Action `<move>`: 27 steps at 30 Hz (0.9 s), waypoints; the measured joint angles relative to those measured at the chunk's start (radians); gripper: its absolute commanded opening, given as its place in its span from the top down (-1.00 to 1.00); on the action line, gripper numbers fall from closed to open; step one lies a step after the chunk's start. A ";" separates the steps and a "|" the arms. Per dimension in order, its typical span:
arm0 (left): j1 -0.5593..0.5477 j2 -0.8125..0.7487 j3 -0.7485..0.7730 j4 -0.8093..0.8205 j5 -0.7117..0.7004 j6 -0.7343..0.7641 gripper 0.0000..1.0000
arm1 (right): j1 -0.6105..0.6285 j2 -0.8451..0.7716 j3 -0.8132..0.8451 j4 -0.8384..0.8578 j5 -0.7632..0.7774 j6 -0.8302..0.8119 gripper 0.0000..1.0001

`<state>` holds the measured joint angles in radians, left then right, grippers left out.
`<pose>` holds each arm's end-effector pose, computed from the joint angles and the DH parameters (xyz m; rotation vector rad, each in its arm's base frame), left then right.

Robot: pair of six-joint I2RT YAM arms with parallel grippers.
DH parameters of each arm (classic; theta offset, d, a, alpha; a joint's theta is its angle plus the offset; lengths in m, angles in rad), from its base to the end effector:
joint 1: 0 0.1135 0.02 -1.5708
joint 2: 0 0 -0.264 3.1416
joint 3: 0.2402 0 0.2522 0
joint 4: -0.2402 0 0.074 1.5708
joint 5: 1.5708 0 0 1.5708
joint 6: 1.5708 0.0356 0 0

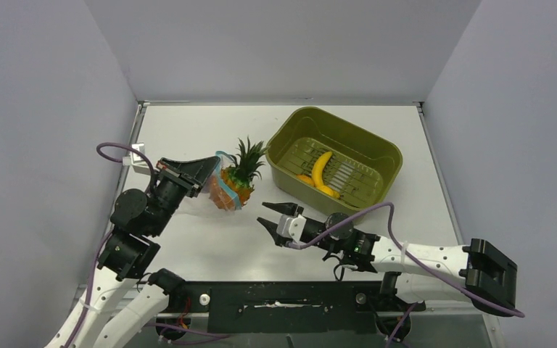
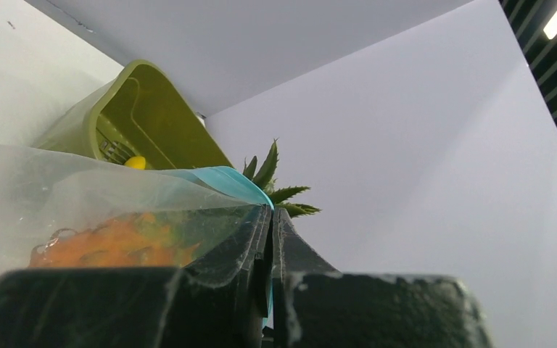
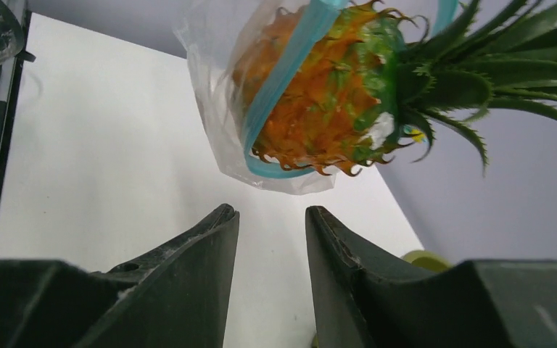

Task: Place the food in the zip-top bag and seal the zipper
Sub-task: Place the fake fruit in the zipper food storage bag.

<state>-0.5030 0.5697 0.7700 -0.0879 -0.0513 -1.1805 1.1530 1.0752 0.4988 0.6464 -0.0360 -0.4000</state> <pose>0.1189 -0.0633 0.3757 -0.5765 1.4978 -1.3117 0.0970 0.2216 0.2702 -1.0957 1.0731 0.6303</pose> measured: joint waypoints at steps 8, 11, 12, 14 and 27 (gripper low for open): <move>0.000 -0.020 0.033 0.002 0.000 -0.021 1.00 | 0.006 0.123 0.000 0.108 -0.098 -0.207 0.20; 0.000 -0.026 0.034 0.002 0.000 -0.024 1.00 | 0.007 0.183 0.000 0.161 -0.099 -0.252 0.19; 0.000 -0.026 0.036 0.002 0.000 -0.024 1.00 | 0.007 0.200 0.000 0.179 -0.096 -0.262 0.20; 0.000 -0.026 0.042 -0.002 0.000 -0.026 1.00 | 0.007 0.239 0.003 0.225 -0.083 -0.283 0.23; 0.000 -0.033 0.063 -0.004 0.000 -0.031 1.00 | 0.027 0.395 0.059 0.459 -0.045 -0.338 0.39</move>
<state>-0.5030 0.5369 0.8333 -0.0917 -0.0517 -1.2118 1.1797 1.4704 0.5575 1.1053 -0.0814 -0.7380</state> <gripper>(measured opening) 0.013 0.328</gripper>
